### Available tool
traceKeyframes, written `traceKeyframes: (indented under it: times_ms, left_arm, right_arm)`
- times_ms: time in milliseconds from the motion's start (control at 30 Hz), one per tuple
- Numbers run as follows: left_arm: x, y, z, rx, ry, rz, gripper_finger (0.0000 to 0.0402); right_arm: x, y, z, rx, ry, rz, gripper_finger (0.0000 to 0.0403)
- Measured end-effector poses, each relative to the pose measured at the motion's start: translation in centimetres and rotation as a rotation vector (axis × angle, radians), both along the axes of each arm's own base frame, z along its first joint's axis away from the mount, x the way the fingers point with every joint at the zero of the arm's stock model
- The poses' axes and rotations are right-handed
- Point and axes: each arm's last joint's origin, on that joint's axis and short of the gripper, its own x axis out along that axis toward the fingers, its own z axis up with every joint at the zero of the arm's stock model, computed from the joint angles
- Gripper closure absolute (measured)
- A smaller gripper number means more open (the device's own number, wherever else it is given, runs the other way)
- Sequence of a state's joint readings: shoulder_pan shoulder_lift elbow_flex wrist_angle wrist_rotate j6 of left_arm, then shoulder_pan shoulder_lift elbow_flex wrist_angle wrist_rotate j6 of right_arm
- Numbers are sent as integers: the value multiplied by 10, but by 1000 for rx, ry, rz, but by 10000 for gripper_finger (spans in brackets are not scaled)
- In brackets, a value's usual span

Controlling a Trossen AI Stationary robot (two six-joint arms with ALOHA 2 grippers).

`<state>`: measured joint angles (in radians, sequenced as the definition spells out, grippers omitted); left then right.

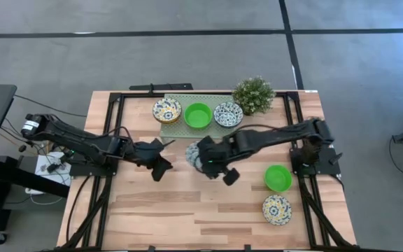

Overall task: Pick & Place Mini bowls
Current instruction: Stack the blue and white bowl on top of the blue and white bowl on the shelf

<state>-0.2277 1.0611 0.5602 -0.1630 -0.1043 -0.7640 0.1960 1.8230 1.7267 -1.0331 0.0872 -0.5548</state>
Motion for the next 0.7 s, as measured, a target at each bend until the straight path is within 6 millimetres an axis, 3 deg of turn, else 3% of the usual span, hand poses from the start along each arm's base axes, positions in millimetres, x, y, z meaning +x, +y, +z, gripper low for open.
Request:
traceKeyframes:
  times_ms: [233,433,700]
  left_arm:
    - [2,-22,12,153,-172,-224,308]
    - [3,-25,15,198,-222,-266,308]
    - [4,-25,17,198,-234,-254,308]
  right_arm:
    - [-51,-11,52,20,-48,-89,398]
    - [-77,-40,82,-101,-173,-292,396]
    - [-89,-92,81,-123,-85,-544,397]
